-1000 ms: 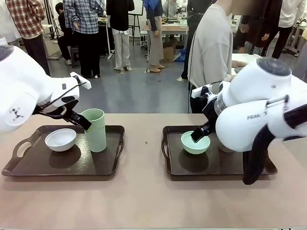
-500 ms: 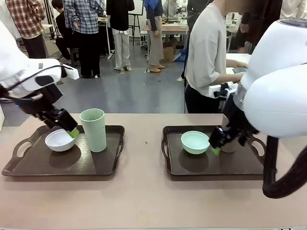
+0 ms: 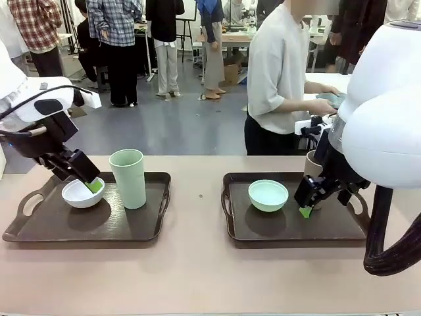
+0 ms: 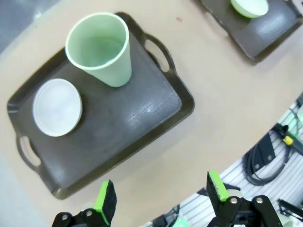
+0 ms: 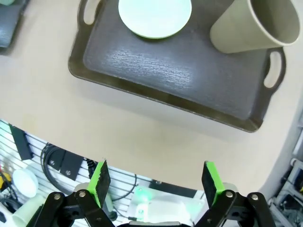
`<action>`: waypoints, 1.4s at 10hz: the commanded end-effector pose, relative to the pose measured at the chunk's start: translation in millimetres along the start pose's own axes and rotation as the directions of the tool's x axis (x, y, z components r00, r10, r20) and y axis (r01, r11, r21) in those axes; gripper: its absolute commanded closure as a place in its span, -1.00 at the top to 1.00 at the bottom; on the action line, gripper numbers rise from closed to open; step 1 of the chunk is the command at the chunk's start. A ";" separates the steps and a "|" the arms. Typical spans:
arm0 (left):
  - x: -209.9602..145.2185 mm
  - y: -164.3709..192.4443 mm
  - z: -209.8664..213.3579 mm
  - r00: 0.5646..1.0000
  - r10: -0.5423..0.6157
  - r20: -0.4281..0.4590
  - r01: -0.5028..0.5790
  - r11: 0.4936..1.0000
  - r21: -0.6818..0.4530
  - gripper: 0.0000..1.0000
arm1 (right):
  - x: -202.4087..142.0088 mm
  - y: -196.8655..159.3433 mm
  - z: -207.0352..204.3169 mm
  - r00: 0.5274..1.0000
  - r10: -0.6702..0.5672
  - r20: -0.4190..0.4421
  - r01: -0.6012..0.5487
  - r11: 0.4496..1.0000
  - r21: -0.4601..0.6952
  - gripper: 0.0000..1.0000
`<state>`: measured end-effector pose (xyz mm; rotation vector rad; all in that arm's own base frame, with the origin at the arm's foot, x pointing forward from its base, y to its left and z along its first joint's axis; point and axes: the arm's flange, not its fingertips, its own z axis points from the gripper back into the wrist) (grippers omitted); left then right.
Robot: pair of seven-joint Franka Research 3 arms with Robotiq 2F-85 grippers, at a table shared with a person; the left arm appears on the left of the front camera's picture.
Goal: Set up a tray with a mat and arrange the tableware.
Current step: Pick up the Picnic Bowl and Reusable plastic cup from the Handle tray in front of the human's position and hold them in the air.
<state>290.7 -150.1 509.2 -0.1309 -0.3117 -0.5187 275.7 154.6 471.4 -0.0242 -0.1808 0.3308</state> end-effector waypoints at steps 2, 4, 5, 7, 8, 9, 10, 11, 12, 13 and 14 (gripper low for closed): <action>1.0 27.0 7.0 0.998 0.070 -0.005 -0.070 0.977 -0.200 1.00 | 13.0 -48.0 9.1 0.997 -0.080 -0.009 0.079 0.969 0.232 1.00; -5.6 56.0 14.1 0.988 0.149 0.032 -0.131 0.936 -0.325 1.00 | -1.9 -108.3 25.3 0.977 -0.212 -0.005 0.195 0.890 0.412 1.00; -11.9 78.8 18.6 0.975 0.214 0.053 -0.172 0.889 -0.425 1.00 | -13.0 -137.6 22.8 0.957 -0.287 -0.032 0.264 0.825 0.499 1.00; -36.1 121.4 19.0 0.925 0.370 0.089 -0.257 0.781 -0.569 1.00 | -38.3 -185.4 7.9 0.926 -0.369 -0.084 0.335 0.695 0.637 1.00; -52.7 141.4 17.5 0.892 0.441 0.093 -0.299 0.733 -0.611 1.00 | -52.7 -204.7 1.6 0.914 -0.394 -0.097 0.347 0.634 0.691 1.00; -61.3 168.2 15.1 0.871 0.485 0.083 -0.322 0.690 -0.649 1.00 | -65.4 -222.4 -8.0 0.896 -0.429 -0.113 0.365 0.568 0.737 1.00; -76.9 182.7 10.6 0.856 0.514 0.060 -0.350 0.661 -0.664 1.00 | -78.3 -233.9 -16.9 0.884 -0.450 -0.128 0.375 0.519 0.768 1.00; -86.9 198.2 9.9 0.839 0.542 0.043 -0.380 0.642 -0.666 1.00 | -86.5 -242.6 -24.9 0.866 -0.484 -0.130 0.387 0.479 0.788 1.00; -99.3 202.8 5.0 0.831 0.555 0.036 -0.391 0.629 -0.672 1.00 | -95.9 -252.0 -28.6 0.853 -0.505 -0.131 0.392 0.453 0.801 1.00; -108.8 210.4 4.8 0.836 0.549 0.013 -0.399 0.623 -0.673 1.00 | -101.4 -259.9 -29.2 0.840 -0.527 -0.127 0.396 0.437 0.808 1.00; -121.2 216.7 4.3 0.826 0.564 0.011 -0.409 0.613 -0.676 1.00 | -103.7 -263.4 -26.9 0.838 -0.532 -0.121 0.393 0.433 0.811 1.00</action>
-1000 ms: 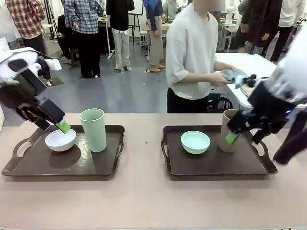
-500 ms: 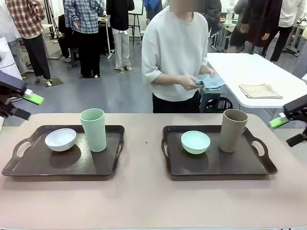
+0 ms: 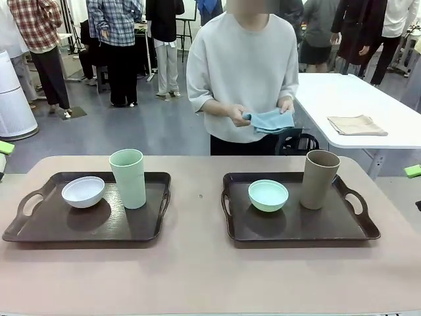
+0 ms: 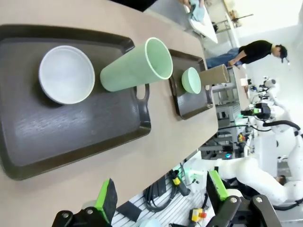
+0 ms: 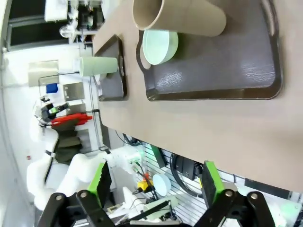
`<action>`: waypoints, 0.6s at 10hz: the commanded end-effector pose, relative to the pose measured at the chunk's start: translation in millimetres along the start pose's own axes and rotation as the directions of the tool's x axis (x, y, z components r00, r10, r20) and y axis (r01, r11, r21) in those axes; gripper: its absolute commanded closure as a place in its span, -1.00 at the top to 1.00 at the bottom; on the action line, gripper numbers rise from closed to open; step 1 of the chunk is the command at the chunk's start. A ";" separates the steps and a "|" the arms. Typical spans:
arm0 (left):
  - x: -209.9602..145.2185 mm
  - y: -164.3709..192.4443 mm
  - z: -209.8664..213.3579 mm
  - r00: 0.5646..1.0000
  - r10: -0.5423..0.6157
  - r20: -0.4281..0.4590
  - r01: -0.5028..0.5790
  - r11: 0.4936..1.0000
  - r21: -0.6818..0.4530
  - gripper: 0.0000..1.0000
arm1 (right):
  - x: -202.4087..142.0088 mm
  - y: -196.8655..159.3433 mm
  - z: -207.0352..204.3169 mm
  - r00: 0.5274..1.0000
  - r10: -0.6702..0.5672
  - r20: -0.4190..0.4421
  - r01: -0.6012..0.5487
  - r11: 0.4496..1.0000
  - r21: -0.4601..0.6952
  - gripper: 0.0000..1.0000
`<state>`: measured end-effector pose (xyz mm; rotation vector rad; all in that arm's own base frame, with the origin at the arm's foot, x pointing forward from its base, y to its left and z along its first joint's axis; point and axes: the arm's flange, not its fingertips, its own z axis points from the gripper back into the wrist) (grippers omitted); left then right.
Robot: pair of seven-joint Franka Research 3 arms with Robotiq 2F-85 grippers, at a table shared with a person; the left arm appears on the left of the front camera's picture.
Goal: Set up a tray with a mat and arrange the tableware.
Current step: Pick up the Picnic Bowl and Reusable plastic cup from the Handle tray in front of the human's position and hold them in the air.
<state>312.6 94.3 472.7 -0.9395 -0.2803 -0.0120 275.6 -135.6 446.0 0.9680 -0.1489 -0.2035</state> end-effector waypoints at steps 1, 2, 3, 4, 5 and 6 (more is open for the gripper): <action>-17.9 7.6 5.3 1.000 -0.009 -0.001 0.009 1.000 -0.015 1.00 | -9.4 2.0 -7.9 1.000 0.021 0.008 -0.022 0.999 0.035 1.00; -21.9 9.3 5.1 1.000 -0.016 -0.004 0.016 1.000 -0.010 1.00 | -8.9 4.2 -6.4 1.000 0.029 0.006 -0.029 0.999 0.031 1.00; -4.5 5.8 5.6 1.000 0.010 -0.001 -0.010 1.000 -0.007 1.00 | -8.3 6.3 -6.0 0.999 0.031 0.013 -0.031 0.999 0.033 1.00; -4.5 5.8 5.6 1.000 0.010 -0.001 -0.010 1.000 -0.007 1.00 | -1.9 0.4 2.8 1.000 -0.001 0.009 0.001 1.000 0.012 1.00; -4.5 5.8 5.6 1.000 0.010 -0.001 -0.010 1.000 -0.007 1.00 | -1.9 0.4 2.8 1.000 -0.001 0.009 0.001 1.000 0.012 1.00; -4.5 5.8 5.6 1.000 0.010 -0.001 -0.010 1.000 -0.007 1.00 | -1.9 0.4 2.8 1.000 -0.001 0.009 0.001 1.000 0.012 1.00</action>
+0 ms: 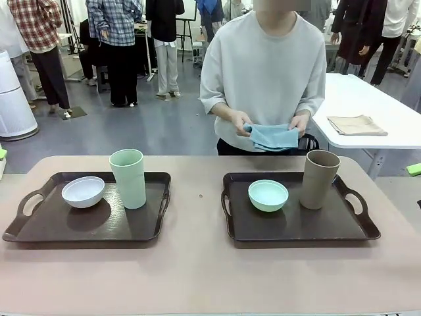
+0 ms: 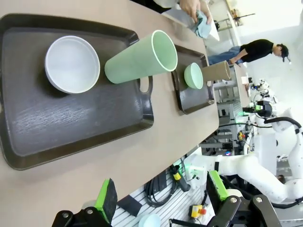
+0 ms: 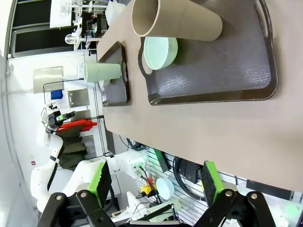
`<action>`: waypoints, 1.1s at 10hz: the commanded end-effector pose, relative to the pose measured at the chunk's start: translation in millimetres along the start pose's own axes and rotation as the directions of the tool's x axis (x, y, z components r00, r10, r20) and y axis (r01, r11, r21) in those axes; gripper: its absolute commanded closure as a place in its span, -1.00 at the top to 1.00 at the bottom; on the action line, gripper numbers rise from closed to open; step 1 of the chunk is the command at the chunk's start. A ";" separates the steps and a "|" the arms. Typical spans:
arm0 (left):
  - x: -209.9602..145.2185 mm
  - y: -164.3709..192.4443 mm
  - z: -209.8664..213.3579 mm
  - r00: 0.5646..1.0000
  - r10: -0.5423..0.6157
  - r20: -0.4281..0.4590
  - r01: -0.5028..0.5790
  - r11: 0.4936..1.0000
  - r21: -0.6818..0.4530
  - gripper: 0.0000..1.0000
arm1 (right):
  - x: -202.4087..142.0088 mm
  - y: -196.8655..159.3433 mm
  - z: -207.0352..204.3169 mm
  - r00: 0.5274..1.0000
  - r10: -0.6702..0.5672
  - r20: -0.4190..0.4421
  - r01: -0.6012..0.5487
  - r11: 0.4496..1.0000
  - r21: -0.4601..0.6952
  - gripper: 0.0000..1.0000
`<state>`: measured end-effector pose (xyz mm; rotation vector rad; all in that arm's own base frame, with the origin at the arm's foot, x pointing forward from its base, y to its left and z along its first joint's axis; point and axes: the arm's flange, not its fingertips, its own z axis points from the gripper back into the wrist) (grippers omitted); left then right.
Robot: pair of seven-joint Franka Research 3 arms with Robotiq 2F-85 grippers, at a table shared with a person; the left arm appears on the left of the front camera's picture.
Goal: Set up a tray with a mat and arrange the tableware.
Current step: Pick up the Picnic Bowl and Reusable plastic cup from the Handle tray in front of the human's position and hold them in the air.
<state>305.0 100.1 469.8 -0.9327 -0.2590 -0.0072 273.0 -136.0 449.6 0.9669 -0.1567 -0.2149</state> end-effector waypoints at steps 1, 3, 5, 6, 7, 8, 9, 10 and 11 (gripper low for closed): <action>2.9 1.0 0.8 1.000 -0.003 0.015 0.003 1.000 -0.015 1.00 | 0.4 -2.1 0.0 1.000 0.005 -0.003 -0.005 1.000 0.012 1.00; 2.9 1.0 0.8 1.000 -0.003 0.015 0.003 1.000 -0.015 1.00 | 0.4 -2.1 0.0 1.000 0.005 -0.003 -0.005 1.000 0.012 1.00; 2.9 1.0 0.8 1.000 -0.003 0.015 0.003 1.000 -0.015 1.00 | 0.4 -2.1 0.0 1.000 0.005 -0.003 -0.005 1.000 0.012 1.00; 2.9 1.0 0.8 1.000 -0.003 0.015 0.003 1.000 -0.015 1.00 | 0.4 -2.1 0.0 1.000 0.005 -0.003 -0.005 1.000 0.012 1.00; 2.9 1.0 0.8 1.000 -0.003 0.015 0.003 1.000 -0.015 1.00 | 0.4 -2.1 0.0 1.000 0.005 -0.003 -0.005 1.000 0.012 1.00; 2.9 1.0 0.8 1.000 -0.003 0.015 0.003 1.000 -0.015 1.00 | 0.4 -2.1 0.0 1.000 0.005 -0.003 -0.005 1.000 0.012 1.00; 2.9 1.0 0.8 1.000 -0.003 0.015 0.003 1.000 -0.015 1.00 | 0.4 -2.1 0.0 1.000 0.005 -0.003 -0.005 1.000 0.012 1.00; 2.9 1.0 0.8 1.000 -0.003 0.015 0.003 1.000 -0.015 1.00 | 0.4 -2.1 0.0 1.000 0.005 -0.003 -0.005 1.000 0.012 1.00; 2.9 1.0 0.8 1.000 -0.003 0.015 0.003 1.000 -0.015 1.00 | 0.4 -2.1 0.0 1.000 0.005 -0.003 -0.005 1.000 0.012 1.00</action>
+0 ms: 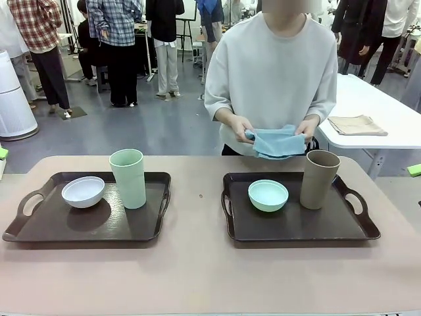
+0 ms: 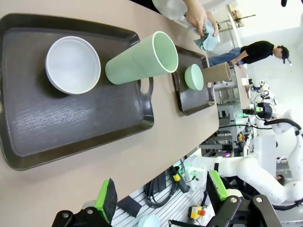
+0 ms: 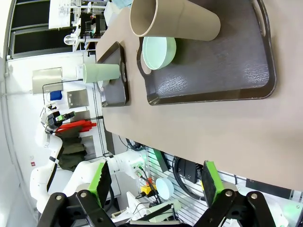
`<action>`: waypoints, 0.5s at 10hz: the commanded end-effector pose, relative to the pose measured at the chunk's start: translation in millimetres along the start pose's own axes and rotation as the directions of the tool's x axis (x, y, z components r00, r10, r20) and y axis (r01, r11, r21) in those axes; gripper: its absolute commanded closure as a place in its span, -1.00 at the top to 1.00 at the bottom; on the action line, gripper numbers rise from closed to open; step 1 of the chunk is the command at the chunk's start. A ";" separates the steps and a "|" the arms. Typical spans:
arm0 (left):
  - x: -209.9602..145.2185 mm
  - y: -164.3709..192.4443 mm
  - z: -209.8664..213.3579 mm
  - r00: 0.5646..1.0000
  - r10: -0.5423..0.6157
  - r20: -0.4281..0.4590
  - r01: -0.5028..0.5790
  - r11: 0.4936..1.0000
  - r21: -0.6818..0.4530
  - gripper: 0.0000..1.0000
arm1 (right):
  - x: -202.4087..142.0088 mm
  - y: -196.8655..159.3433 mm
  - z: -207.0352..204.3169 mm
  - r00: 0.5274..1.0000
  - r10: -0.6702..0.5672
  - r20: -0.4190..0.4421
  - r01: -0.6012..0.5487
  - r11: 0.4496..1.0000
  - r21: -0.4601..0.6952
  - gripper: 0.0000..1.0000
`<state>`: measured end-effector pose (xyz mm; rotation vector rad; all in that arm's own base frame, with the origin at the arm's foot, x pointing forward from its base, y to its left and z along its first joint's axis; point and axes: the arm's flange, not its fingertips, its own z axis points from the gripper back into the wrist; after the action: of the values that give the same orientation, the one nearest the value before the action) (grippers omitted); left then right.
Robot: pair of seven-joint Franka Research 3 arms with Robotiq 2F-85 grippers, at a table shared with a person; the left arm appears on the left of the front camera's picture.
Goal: Set up a tray with a mat and arrange the tableware.
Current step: Pick up the Picnic Bowl and Reusable plastic cup from the Handle tray in front of the human's position and hold them in the air.
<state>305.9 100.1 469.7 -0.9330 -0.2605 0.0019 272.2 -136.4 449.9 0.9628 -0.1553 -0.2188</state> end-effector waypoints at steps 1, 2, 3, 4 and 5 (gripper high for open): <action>2.1 0.8 1.1 1.000 -0.010 0.010 0.010 1.000 -0.016 1.00 | 1.1 -2.0 -0.7 1.000 0.009 -0.004 -0.009 1.000 0.017 1.00; 2.1 0.8 1.1 1.000 -0.010 0.010 0.010 1.000 -0.016 1.00 | 1.1 -2.0 -0.7 1.000 0.009 -0.004 -0.009 1.000 0.017 1.00; 2.1 0.8 1.1 1.000 -0.010 0.010 0.010 1.000 -0.016 1.00 | 1.1 -2.0 -0.7 1.000 0.009 -0.004 -0.009 1.000 0.017 1.00; 2.1 0.8 1.1 1.000 -0.010 0.010 0.010 1.000 -0.016 1.00 | 1.1 -2.0 -0.7 1.000 0.009 -0.004 -0.009 1.000 0.017 1.00; 2.1 0.8 1.1 1.000 -0.010 0.010 0.010 1.000 -0.016 1.00 | 1.1 -2.0 -0.7 1.000 0.009 -0.004 -0.009 1.000 0.017 1.00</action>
<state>305.8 100.3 469.7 -0.9321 -0.2608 0.0031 272.1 -136.3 449.8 0.9632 -0.1547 -0.2184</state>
